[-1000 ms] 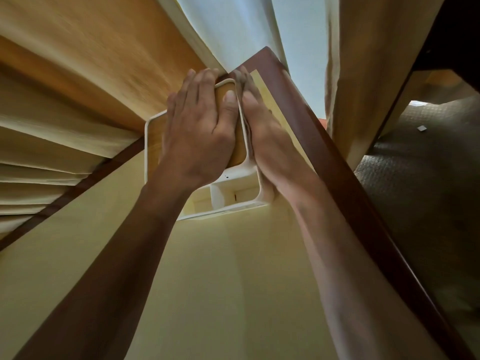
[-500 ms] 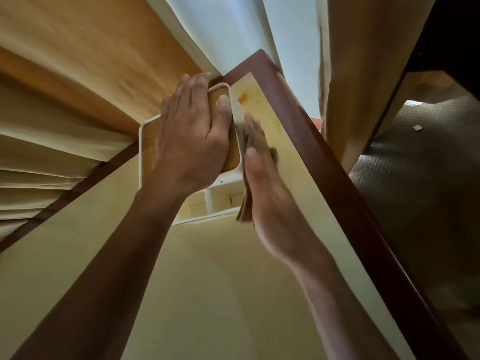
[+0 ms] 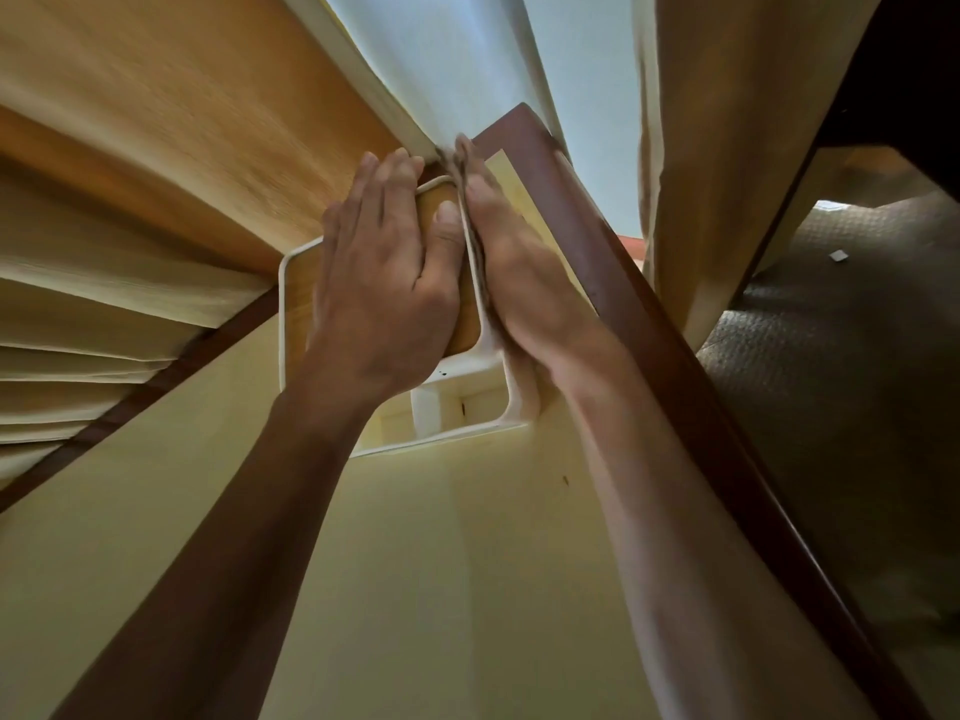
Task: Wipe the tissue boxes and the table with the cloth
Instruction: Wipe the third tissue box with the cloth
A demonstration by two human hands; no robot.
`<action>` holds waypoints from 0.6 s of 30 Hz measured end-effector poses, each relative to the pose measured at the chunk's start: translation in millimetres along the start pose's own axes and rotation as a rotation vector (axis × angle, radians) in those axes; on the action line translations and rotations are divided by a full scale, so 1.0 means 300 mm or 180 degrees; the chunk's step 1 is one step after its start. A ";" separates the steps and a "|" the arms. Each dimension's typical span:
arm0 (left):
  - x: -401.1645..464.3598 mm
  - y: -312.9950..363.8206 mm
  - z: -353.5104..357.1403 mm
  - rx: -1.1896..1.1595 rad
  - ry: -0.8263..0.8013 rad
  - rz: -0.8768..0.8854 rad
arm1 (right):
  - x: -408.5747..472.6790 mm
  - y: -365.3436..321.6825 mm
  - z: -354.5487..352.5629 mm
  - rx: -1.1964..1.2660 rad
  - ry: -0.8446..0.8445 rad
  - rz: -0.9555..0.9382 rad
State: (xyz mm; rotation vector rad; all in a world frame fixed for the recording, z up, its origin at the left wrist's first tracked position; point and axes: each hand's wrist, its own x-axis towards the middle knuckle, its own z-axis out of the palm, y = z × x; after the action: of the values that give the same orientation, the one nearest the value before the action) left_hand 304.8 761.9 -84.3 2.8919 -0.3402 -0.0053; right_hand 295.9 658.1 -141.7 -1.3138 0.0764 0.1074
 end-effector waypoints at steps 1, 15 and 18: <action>0.000 -0.001 0.000 0.0013 -0.0022 -0.0020 | 0.024 -0.015 -0.012 0.0010 -0.0036 0.0068; -0.017 0.023 -0.010 0.0113 -0.0025 -0.0142 | -0.383 0.078 0.031 -0.0100 -0.0272 -0.0215; -0.017 0.027 -0.013 0.0144 0.0002 -0.0116 | -0.431 0.082 0.059 -0.0045 -0.0189 -0.0192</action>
State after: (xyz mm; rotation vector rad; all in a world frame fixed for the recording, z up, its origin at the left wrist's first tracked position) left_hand 298.1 756.4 -78.7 2.9425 -0.2913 -0.0027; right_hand 164.6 676.7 -145.8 -1.3250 -0.0146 0.0955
